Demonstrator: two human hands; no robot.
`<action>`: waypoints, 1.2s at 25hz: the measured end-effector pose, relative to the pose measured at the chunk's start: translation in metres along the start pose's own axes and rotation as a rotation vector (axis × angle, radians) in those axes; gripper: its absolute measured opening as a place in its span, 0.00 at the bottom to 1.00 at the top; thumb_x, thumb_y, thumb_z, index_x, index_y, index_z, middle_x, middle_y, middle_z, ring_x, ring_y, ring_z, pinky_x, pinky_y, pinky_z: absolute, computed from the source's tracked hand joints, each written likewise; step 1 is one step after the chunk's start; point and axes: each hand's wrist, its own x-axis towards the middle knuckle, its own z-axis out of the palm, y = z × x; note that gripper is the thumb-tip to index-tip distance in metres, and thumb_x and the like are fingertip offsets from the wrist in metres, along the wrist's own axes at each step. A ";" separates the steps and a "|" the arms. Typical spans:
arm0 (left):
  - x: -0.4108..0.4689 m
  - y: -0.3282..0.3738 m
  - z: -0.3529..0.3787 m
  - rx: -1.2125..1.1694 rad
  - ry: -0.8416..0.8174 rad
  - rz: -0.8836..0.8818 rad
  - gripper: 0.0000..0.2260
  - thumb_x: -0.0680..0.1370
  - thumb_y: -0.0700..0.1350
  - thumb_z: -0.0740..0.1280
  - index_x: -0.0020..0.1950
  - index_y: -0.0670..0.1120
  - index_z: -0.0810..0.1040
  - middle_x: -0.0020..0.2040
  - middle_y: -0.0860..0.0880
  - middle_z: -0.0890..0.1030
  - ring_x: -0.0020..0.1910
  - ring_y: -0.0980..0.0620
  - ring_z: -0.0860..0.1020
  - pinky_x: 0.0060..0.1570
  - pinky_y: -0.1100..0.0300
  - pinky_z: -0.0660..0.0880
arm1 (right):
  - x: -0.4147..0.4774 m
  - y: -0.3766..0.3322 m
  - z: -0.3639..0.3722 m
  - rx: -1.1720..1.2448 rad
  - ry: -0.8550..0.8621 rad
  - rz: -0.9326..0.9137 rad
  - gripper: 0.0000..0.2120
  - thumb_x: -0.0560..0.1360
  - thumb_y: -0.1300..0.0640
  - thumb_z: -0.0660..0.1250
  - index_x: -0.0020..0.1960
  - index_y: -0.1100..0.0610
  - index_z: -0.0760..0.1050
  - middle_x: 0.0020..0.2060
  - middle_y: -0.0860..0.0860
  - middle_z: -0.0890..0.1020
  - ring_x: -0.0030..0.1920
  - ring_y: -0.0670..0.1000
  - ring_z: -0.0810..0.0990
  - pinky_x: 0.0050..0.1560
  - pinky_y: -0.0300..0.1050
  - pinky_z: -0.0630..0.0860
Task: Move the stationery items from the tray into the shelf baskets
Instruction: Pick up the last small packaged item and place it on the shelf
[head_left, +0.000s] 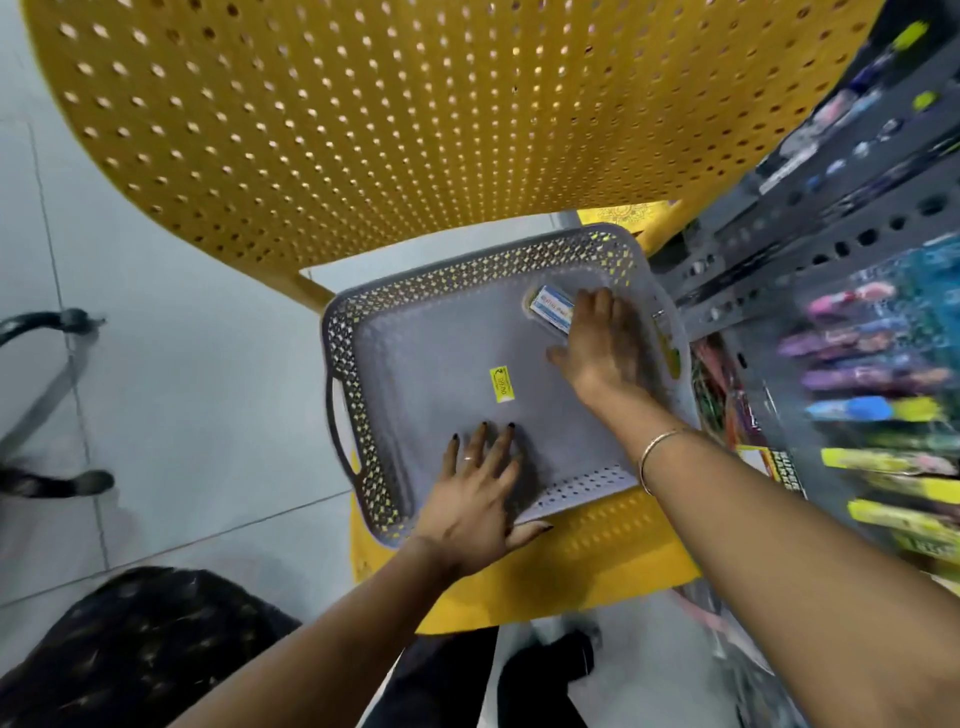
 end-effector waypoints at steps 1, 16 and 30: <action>0.000 0.000 0.001 0.007 -0.005 -0.001 0.37 0.72 0.70 0.53 0.62 0.41 0.76 0.67 0.39 0.72 0.65 0.36 0.69 0.60 0.35 0.65 | 0.003 0.000 0.000 -0.003 0.003 -0.009 0.30 0.69 0.55 0.71 0.64 0.62 0.63 0.65 0.61 0.67 0.66 0.61 0.65 0.60 0.55 0.70; 0.007 0.000 -0.069 0.131 -0.151 -0.021 0.44 0.71 0.73 0.45 0.76 0.44 0.57 0.77 0.42 0.52 0.74 0.40 0.46 0.67 0.32 0.48 | -0.048 0.012 -0.112 0.230 0.326 -0.132 0.21 0.67 0.61 0.68 0.59 0.64 0.71 0.56 0.64 0.74 0.60 0.63 0.71 0.51 0.56 0.73; 0.067 0.192 -0.350 -0.027 0.620 0.432 0.36 0.72 0.66 0.57 0.68 0.40 0.70 0.73 0.40 0.62 0.73 0.40 0.52 0.66 0.35 0.48 | -0.287 0.088 -0.461 0.290 0.878 0.013 0.21 0.64 0.56 0.69 0.55 0.60 0.77 0.49 0.62 0.79 0.50 0.59 0.77 0.48 0.40 0.67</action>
